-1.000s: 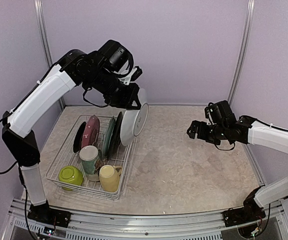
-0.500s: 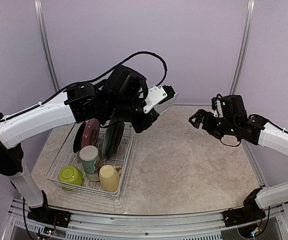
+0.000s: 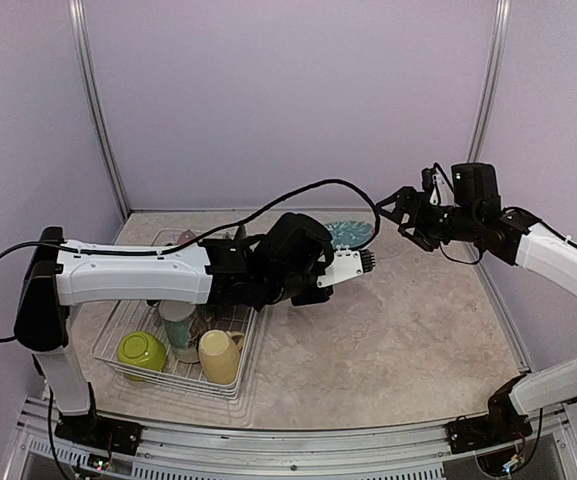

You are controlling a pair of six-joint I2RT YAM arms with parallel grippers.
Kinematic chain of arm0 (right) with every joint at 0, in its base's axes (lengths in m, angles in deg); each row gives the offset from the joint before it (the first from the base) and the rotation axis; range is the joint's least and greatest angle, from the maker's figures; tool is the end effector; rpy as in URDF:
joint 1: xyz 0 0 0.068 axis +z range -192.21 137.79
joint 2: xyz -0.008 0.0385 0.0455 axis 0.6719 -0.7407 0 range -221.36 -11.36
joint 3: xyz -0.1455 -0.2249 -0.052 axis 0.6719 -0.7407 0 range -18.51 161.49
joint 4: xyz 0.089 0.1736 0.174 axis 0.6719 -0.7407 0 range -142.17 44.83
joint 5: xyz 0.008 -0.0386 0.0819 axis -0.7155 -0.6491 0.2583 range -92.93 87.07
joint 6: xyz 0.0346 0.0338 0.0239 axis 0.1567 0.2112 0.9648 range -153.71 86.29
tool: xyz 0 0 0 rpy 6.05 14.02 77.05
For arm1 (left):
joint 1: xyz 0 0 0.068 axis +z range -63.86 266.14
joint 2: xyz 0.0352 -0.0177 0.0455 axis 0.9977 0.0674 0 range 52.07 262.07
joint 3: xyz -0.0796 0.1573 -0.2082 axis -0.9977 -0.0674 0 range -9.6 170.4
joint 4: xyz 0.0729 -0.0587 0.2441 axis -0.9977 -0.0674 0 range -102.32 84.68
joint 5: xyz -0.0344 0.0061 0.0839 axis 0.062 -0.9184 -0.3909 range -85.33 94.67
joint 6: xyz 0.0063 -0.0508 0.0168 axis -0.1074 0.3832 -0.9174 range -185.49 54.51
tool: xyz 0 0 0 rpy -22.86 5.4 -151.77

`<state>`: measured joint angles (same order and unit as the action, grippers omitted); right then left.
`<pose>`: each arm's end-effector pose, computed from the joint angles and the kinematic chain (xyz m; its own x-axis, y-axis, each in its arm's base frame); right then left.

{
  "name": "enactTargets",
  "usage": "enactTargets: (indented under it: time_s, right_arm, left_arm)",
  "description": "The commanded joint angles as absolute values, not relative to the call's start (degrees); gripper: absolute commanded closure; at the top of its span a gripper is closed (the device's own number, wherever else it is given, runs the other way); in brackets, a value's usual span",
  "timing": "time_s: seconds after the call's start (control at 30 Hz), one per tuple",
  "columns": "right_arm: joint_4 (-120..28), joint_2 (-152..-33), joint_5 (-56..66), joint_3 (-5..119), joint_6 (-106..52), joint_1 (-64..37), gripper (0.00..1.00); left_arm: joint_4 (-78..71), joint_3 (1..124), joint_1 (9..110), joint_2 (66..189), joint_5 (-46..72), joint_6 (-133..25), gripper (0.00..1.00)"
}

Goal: Unload the mixed dishes from the dish rack
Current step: Pass from the left arm to the right

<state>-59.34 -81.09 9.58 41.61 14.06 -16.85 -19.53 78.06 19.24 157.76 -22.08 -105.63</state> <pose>0.2493 0.1266 0.3355 -0.6872 0.4742 -0.5503 -0.1316 0.6638 0.7363 0.1844 -0.3915 0.2925 0.2731 0.8267 -0.4918 0.6486 0.2193 0.7288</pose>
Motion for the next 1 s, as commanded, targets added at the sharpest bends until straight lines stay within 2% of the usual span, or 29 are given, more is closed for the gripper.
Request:
enactTargets:
  time_s: [0.0, 0.23, 0.37, 0.5, 0.63, 0.77, 0.93, 0.97]
  right_arm:
    - [-57.52, -87.99, 18.49, 45.27, 15.70, -16.68, 0.12]
    - [-59.51, -95.97, 18.06, 46.21, 16.92, -15.08, 0.23]
    - [-54.63, -97.22, 20.14, 43.96, 19.20, -14.99, 0.40]
    - [-51.19, -97.83, 21.69, 42.58, 21.41, -14.97, 0.49]
    - [-46.28, -97.99, 23.41, 40.91, 24.95, -15.04, 0.66]
    - [-45.26, -98.99, 24.27, 39.74, 26.86, -15.05, 0.75]
    - [-40.13, -98.11, 24.31, 37.31, 28.94, -15.50, 0.99]
    - [-38.95, -97.58, 23.90, 36.67, 29.28, -15.68, 1.00]
  left_arm:
    - [-5.80, 78.41, 18.69, 156.98, -27.39, -110.56, 1.00]
    - [-2.82, 77.93, 17.98, 159.37, -29.77, -113.18, 1.00]
    - [-2.23, 77.90, 17.65, 160.62, -30.22, -114.29, 1.00]
    - [-2.79, 78.59, 17.65, 161.48, -30.55, -114.35, 1.00]
    - [-4.06, 79.65, 17.64, 162.15, -31.17, -114.11, 1.00]
    - [-4.54, 80.29, 17.54, 162.78, -32.11, -114.20, 1.00]
    - [-5.93, 82.70, 17.54, 163.70, -35.20, -110.96, 1.00]
    - [-7.62, 83.41, 17.53, 163.77, -35.23, -109.71, 0.98]
